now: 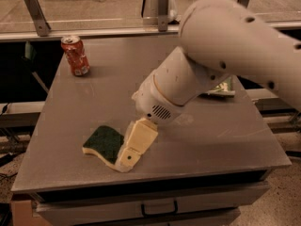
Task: Pick sponge
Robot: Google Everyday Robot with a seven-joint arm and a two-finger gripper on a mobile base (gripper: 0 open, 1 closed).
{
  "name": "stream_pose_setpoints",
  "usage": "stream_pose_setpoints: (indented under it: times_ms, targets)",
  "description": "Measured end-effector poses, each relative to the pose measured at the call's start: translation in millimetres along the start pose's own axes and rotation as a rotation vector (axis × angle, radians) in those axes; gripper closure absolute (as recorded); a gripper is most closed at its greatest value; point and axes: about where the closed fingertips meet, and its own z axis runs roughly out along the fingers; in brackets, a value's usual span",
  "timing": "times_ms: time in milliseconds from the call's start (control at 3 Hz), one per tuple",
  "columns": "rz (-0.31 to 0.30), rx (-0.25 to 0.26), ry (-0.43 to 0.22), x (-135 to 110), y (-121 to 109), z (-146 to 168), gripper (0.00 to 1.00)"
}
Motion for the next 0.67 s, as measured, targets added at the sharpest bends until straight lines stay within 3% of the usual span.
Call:
stream_pose_setpoints:
  times_ms: [333, 667]
  targets:
    - [0.018, -0.035, -0.023, 3.2, 8.4, 30.5, 0.0]
    - [0.031, -0.052, -0.054, 5.5, 10.2, 46.9, 0.17]
